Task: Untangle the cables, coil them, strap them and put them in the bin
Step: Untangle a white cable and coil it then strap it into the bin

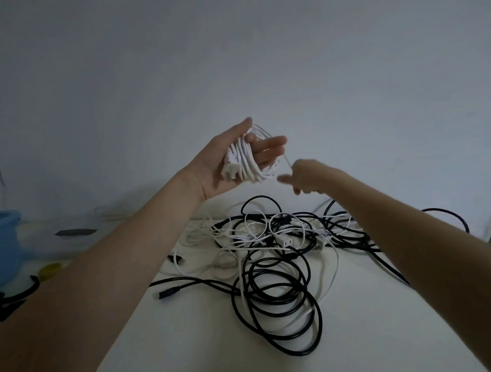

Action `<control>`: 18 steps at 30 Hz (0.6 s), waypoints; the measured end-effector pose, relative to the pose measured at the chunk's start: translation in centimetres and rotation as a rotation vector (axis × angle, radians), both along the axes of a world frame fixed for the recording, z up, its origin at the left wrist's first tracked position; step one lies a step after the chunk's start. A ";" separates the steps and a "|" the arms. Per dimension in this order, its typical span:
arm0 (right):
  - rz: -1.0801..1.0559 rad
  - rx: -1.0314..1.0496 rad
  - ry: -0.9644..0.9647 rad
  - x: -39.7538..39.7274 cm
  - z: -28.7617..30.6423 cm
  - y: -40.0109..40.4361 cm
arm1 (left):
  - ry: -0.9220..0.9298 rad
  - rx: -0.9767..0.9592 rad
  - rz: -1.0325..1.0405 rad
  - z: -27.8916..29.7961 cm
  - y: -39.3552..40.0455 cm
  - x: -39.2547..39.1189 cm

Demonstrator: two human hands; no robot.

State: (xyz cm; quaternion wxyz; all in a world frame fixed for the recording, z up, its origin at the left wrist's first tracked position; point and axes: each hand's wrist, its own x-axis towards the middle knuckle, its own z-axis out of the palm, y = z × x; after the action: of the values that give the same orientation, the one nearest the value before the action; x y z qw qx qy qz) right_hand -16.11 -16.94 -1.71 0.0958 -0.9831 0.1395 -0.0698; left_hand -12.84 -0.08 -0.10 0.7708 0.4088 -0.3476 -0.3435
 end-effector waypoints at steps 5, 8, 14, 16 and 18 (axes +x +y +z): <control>0.116 -0.336 0.179 -0.4 -1.1 2.2 | 0.016 -0.054 0.242 -0.1 -0.8 1.1; 0.230 -0.406 0.159 -0.7 -1.0 3.6 | 0.116 -0.127 0.444 -0.7 -0.6 2.4; 0.400 -0.455 0.057 -0.8 -0.4 5.5 | 0.163 -0.026 0.646 -2.0 0.0 4.1; 0.419 -0.308 0.043 -0.7 -0.1 5.5 | 0.182 -0.002 0.659 -2.1 0.7 4.8; 0.422 -0.060 0.030 -0.6 0.2 4.7 | 0.203 0.006 0.702 -2.2 1.7 5.6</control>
State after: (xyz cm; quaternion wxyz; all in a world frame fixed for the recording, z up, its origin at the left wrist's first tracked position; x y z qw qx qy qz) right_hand -16.74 -12.22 -1.49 0.0771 -0.9938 -0.0702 -0.0377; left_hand -7.20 1.59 -2.31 0.8710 0.4693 -0.1072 -0.0979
